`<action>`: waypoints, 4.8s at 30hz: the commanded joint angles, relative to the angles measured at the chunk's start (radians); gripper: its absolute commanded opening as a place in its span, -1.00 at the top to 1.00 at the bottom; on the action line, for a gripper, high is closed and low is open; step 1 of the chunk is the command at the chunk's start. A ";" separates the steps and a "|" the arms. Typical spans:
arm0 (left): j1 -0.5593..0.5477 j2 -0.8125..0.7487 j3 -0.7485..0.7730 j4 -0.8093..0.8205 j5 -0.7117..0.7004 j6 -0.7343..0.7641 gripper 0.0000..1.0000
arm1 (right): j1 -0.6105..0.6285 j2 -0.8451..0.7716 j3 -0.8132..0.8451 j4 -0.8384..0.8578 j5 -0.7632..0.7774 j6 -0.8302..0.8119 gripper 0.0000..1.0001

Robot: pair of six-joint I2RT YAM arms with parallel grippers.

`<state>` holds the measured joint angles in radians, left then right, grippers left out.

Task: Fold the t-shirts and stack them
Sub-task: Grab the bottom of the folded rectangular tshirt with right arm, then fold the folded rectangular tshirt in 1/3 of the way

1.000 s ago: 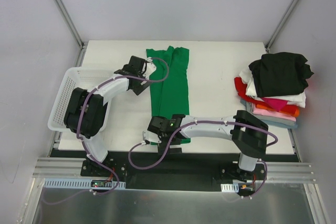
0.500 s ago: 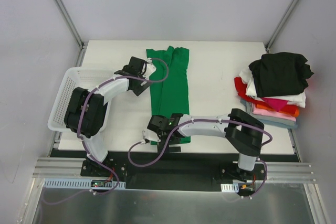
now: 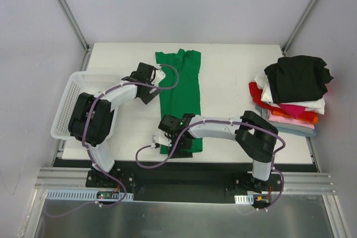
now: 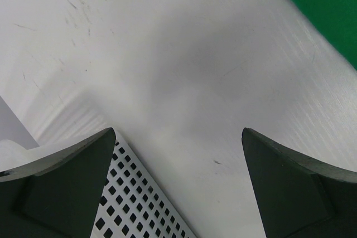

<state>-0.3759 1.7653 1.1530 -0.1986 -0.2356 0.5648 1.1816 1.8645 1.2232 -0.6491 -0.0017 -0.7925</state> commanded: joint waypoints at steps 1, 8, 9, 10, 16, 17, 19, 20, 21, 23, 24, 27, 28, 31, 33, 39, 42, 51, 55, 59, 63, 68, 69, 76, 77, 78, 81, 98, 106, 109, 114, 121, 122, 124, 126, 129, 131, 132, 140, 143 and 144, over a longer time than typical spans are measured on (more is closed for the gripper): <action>-0.001 -0.006 -0.018 0.005 0.027 -0.016 -0.94 | -0.036 0.059 -0.004 0.043 -0.087 -0.057 -0.77; -0.001 -0.027 -0.026 0.005 0.022 -0.011 -0.94 | -0.046 0.097 0.021 0.051 -0.074 -0.073 -0.22; 0.000 -0.032 -0.026 0.007 0.019 -0.009 -0.93 | -0.046 0.101 0.021 0.054 -0.066 -0.064 -0.20; -0.001 -0.033 -0.027 0.007 0.018 -0.009 -0.93 | -0.046 0.104 0.022 0.055 -0.063 -0.062 -0.20; -0.001 -0.046 -0.033 0.005 0.016 -0.014 -0.94 | -0.045 0.101 0.006 0.074 -0.058 -0.019 0.03; 0.000 -0.046 -0.035 0.007 0.013 -0.014 -0.93 | -0.043 0.104 0.004 0.074 -0.057 -0.014 0.07; 0.000 -0.044 -0.038 0.005 0.007 -0.016 -0.93 | -0.043 0.114 0.004 0.066 -0.061 -0.005 0.27; -0.001 -0.047 -0.042 0.005 0.007 -0.017 -0.93 | -0.039 0.117 0.006 0.062 -0.067 -0.004 0.41; 0.000 -0.049 -0.044 0.007 0.007 -0.019 -0.93 | -0.037 0.119 0.006 0.060 -0.070 -0.001 0.78; -0.001 -0.055 -0.047 0.005 0.007 -0.020 -0.93 | -0.025 0.121 0.004 0.052 -0.064 0.004 0.99; -0.001 -0.056 -0.047 0.005 0.005 -0.019 -0.93 | -0.011 0.119 -0.001 0.051 -0.063 0.004 0.98; 0.002 -0.055 -0.042 0.007 -0.004 -0.009 -0.93 | 0.016 0.107 -0.004 0.039 -0.063 0.006 0.99; 0.005 -0.052 -0.039 0.007 -0.005 -0.008 -0.93 | 0.024 0.102 -0.002 0.017 -0.072 0.006 0.99; 0.023 -0.040 -0.027 0.010 0.001 -0.003 -0.93 | 0.070 0.070 -0.002 -0.020 -0.093 0.012 0.98; 0.037 -0.033 -0.012 0.014 0.009 -0.002 -0.93 | 0.107 0.036 -0.005 -0.043 -0.112 0.022 0.99; 0.048 0.006 0.022 0.021 0.001 0.014 -0.93 | 0.217 -0.028 -0.011 -0.086 -0.156 0.055 0.99; 0.049 0.010 0.024 0.024 0.002 0.009 -0.93 | 0.262 -0.047 -0.013 -0.084 -0.126 0.064 0.99; 0.049 -0.004 0.001 0.030 0.015 -0.002 -0.92 | 0.240 -0.070 0.070 -0.081 0.155 0.047 0.99; 0.049 0.002 -0.003 0.034 0.016 -0.008 -0.91 | 0.214 -0.067 0.153 -0.118 0.221 0.032 0.99; 0.048 0.006 -0.004 0.036 0.024 -0.009 -0.91 | 0.170 -0.073 0.226 -0.147 0.267 0.001 0.99; 0.049 0.017 -0.003 0.037 0.022 -0.009 -0.91 | 0.136 -0.079 0.262 -0.170 0.316 -0.019 0.99; 0.049 0.029 0.001 0.047 0.019 -0.006 -0.91 | 0.072 -0.070 0.294 -0.187 0.358 -0.040 0.99; 0.049 0.033 0.004 0.048 0.019 -0.008 -0.90 | 0.063 -0.062 0.305 -0.185 0.362 -0.051 0.99; 0.049 0.029 -0.004 0.056 0.018 -0.006 -0.90 | -0.054 0.001 0.352 -0.169 0.361 -0.108 0.99; 0.049 0.026 -0.007 0.056 0.018 -0.006 -0.90 | -0.065 0.011 0.358 -0.167 0.350 -0.111 0.98; 0.049 0.023 -0.009 0.057 0.019 -0.008 -0.90 | -0.072 0.022 0.366 -0.165 0.342 -0.117 0.99; 0.049 0.020 -0.012 0.059 0.022 -0.009 -0.90 | -0.106 0.067 0.387 -0.155 0.324 -0.134 0.99; 0.049 0.008 -0.027 0.062 0.033 -0.003 -0.90 | -0.195 0.246 0.493 -0.103 0.269 -0.203 0.99; 0.049 0.016 -0.021 0.062 0.036 -0.003 -0.90 | -0.218 0.262 0.521 -0.103 0.272 -0.218 0.99; 0.049 0.011 -0.024 0.062 0.036 -0.003 -0.90 | -0.223 0.268 0.527 -0.103 0.275 -0.229 0.99; 0.049 0.010 -0.029 0.062 0.045 -0.013 -0.90 | -0.244 0.294 0.555 -0.093 0.289 -0.244 0.89; 0.049 0.006 -0.035 0.062 0.041 -0.013 -0.90 | -0.269 0.294 0.587 -0.064 0.325 -0.264 0.22; 0.051 0.005 -0.035 0.062 0.041 -0.013 -0.90 | -0.272 0.294 0.590 -0.063 0.330 -0.266 0.10; 0.049 0.002 -0.035 0.062 0.041 -0.013 -0.90 | -0.277 0.294 0.601 -0.061 0.335 -0.269 0.08; 0.051 0.002 -0.035 0.062 0.039 -0.013 -0.90 | -0.283 0.294 0.604 -0.060 0.341 -0.274 0.05; 0.049 0.000 -0.027 0.064 0.022 -0.014 -0.90 | -0.293 0.298 0.613 -0.049 0.347 -0.281 0.03; 0.051 -0.003 -0.024 0.065 0.018 -0.017 -0.90 | -0.298 0.311 0.621 -0.043 0.348 -0.289 0.03; 0.051 -0.003 -0.021 0.065 0.012 -0.020 -0.90 | -0.304 0.315 0.625 -0.038 0.351 -0.290 0.03; 0.063 -0.009 0.017 0.082 -0.067 -0.031 -0.90 | -0.344 0.343 0.657 0.023 0.397 -0.324 0.03; 0.065 -0.035 0.019 0.082 -0.068 -0.028 -0.90 | -0.344 0.292 0.632 0.008 0.385 -0.298 0.03; 0.065 -0.044 0.019 0.082 -0.067 -0.026 -0.91 | -0.336 0.270 0.613 0.006 0.385 -0.291 0.02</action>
<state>-0.3252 1.7927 1.1404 -0.1299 -0.2687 0.5514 0.8433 2.2143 1.8263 -0.6510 0.3637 -1.0935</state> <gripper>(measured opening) 0.952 0.482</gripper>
